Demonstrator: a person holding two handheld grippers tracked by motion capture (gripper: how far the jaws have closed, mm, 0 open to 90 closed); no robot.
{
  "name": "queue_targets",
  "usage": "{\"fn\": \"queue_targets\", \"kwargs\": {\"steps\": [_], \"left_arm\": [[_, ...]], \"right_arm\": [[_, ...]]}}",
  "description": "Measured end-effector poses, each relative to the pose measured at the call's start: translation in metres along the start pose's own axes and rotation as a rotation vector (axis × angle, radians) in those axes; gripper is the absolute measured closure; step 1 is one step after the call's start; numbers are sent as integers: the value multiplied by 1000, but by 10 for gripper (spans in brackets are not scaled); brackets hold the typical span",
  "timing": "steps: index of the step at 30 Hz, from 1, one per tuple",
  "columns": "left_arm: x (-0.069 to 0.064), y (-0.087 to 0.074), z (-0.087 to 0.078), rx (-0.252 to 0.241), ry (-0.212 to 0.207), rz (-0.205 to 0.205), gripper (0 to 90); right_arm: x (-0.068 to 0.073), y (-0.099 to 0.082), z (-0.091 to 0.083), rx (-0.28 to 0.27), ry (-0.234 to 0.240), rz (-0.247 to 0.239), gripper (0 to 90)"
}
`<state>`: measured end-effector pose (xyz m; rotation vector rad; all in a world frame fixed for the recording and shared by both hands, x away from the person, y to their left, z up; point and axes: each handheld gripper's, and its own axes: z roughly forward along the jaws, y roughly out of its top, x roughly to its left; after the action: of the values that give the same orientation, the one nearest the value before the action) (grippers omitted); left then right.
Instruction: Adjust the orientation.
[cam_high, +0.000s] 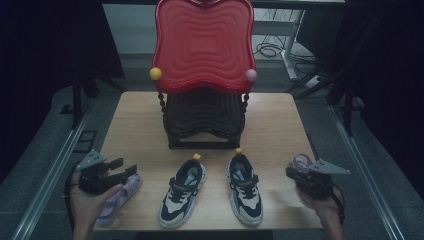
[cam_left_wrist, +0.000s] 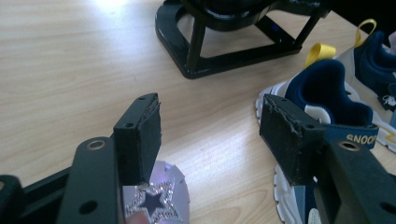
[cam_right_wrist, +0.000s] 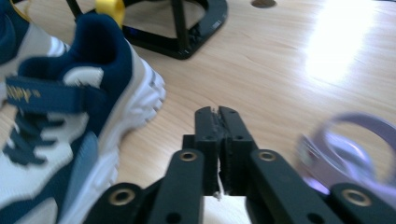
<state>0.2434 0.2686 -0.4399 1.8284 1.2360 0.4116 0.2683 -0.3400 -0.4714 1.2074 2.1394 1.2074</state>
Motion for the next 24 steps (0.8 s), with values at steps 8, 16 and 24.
{"fn": "queue_targets", "kwargs": {"steps": [8,16,24], "left_arm": [[3,-2,-3,6,6,-3,389],[7,-5,-6,16,17,-17,389],[4,-6,3,54,-5,-8,385]], "right_arm": [[-22,-15,-20,29,-53,19,893],[-35,-27,-35,47,-115,36,893],[-55,-37,-47,55,-148,75,894]]}}
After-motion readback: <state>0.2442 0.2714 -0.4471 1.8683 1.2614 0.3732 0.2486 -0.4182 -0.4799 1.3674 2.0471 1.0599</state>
